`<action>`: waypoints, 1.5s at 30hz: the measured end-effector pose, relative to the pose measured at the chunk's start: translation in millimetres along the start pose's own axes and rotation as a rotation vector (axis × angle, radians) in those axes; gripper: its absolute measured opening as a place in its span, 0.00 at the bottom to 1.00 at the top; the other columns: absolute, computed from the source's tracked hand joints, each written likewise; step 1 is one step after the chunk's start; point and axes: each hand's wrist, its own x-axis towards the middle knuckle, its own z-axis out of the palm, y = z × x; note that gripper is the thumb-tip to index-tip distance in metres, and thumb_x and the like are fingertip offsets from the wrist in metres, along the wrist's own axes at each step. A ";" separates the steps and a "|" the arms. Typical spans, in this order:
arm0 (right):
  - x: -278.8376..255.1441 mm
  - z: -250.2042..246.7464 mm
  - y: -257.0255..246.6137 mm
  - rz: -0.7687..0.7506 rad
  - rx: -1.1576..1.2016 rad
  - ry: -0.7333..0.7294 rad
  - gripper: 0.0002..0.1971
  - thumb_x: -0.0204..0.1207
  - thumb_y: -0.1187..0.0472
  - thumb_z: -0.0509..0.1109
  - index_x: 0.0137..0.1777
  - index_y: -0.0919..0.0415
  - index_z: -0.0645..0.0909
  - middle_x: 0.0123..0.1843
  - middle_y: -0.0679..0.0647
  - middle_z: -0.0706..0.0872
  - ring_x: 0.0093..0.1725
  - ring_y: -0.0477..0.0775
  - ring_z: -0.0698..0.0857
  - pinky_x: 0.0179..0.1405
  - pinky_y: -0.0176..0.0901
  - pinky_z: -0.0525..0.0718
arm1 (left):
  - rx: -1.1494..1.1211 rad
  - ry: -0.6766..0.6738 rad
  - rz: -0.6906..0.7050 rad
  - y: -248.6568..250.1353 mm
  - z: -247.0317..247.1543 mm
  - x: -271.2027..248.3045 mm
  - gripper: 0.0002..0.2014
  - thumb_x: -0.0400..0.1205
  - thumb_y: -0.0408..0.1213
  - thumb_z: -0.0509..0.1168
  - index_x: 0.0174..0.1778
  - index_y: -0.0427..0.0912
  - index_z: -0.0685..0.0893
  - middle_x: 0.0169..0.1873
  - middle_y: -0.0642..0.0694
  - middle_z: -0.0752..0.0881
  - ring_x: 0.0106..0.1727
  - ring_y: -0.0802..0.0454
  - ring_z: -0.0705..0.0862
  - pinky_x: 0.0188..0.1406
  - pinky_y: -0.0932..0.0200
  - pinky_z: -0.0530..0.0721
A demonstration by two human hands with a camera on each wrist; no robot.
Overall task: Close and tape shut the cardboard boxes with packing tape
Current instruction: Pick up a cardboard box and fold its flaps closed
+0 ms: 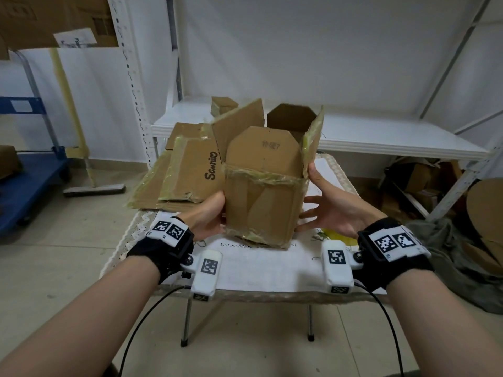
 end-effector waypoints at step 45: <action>-1.2 -13.2 -15.9 -0.282 -0.328 0.430 0.28 0.87 0.58 0.61 0.86 0.50 0.65 0.68 0.52 0.80 0.56 0.46 0.80 0.58 0.44 0.79 | 0.532 0.490 0.565 56.7 2.8 -22.7 0.20 0.71 0.51 0.80 0.51 0.49 0.81 0.61 0.56 0.81 0.63 0.54 0.80 0.68 0.44 0.78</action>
